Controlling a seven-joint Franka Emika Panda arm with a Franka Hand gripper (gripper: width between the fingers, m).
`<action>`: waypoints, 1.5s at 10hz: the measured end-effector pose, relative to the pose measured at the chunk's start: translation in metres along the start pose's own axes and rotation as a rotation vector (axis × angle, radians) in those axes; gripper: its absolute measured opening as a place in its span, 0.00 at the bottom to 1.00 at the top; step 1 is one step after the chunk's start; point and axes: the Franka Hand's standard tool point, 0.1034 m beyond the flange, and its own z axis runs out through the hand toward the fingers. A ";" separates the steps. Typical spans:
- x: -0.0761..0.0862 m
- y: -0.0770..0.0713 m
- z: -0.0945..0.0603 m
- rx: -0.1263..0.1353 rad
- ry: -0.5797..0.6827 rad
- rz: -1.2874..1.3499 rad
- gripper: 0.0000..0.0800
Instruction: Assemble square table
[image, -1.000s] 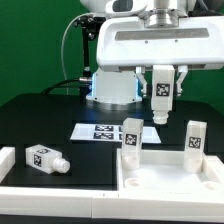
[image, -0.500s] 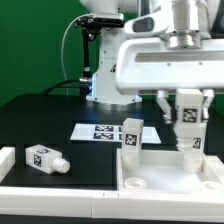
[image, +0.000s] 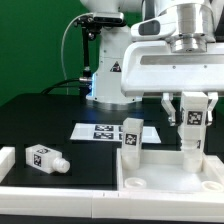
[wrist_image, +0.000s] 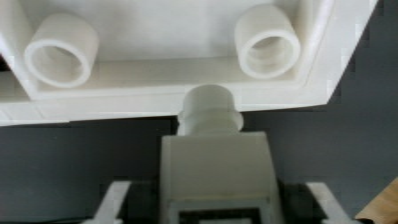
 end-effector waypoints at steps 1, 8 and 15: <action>0.000 -0.009 0.007 0.005 -0.002 -0.013 0.35; -0.013 -0.018 0.034 0.003 -0.016 -0.045 0.35; -0.012 -0.023 0.041 0.006 0.013 -0.055 0.35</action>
Offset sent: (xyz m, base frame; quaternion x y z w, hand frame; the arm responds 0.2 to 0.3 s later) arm 0.0172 0.0127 -0.0114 -0.0316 0.0096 -0.0250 0.9991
